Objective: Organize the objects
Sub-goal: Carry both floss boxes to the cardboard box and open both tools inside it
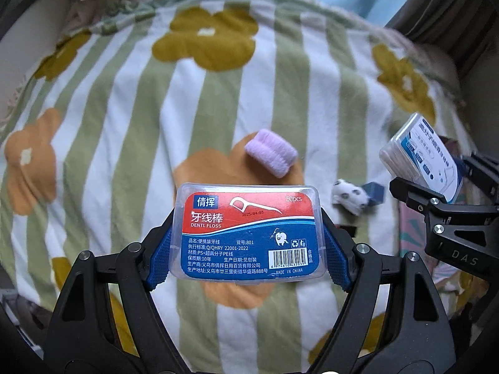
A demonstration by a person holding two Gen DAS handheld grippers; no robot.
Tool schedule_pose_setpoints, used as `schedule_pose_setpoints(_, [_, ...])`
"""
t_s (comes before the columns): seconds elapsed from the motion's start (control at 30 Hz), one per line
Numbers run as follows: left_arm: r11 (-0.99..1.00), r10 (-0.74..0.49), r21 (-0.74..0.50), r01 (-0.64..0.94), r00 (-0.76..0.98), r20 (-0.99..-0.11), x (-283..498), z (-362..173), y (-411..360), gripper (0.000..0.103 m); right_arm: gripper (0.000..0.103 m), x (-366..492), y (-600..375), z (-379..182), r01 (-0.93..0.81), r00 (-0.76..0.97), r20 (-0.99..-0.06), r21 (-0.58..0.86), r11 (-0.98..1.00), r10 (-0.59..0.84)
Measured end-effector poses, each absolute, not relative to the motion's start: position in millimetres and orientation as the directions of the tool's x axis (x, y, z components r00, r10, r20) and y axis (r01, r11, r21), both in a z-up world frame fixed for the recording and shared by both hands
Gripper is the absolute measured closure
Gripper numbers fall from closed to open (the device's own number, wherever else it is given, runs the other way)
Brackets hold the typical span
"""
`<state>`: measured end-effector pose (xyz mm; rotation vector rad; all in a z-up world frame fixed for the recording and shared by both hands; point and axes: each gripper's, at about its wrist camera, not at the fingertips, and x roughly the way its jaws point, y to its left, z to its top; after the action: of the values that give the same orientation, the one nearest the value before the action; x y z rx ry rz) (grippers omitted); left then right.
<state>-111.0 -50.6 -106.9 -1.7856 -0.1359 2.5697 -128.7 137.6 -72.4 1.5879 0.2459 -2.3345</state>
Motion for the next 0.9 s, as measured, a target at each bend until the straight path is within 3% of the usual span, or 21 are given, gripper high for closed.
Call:
schedule_pose_setpoints(0.2, [-0.993,0.087,-0.114,0.035,-0.433,-0.897,-75,-57,-50,0.025,0.043,-85,148,-29,0.229,-0.404,-0.896,0.096,-0.969,-0.184])
schedule_pose_setpoints(0.5, [-0.989,0.140,-0.143,-0.031,-0.476,-0.868,-55,-26,-40,0.025,0.043,-57,166,-9,0.145,-0.452,-0.875,0.118,-0.982,-0.172])
schedule_pose_setpoints(0.9, [-0.961,0.248,-0.148,-0.233,-0.496,-0.832,-72,5,30,0.025,0.043,-31,245,18,-0.045,-0.520,-0.852,0.106,-0.993,-0.067])
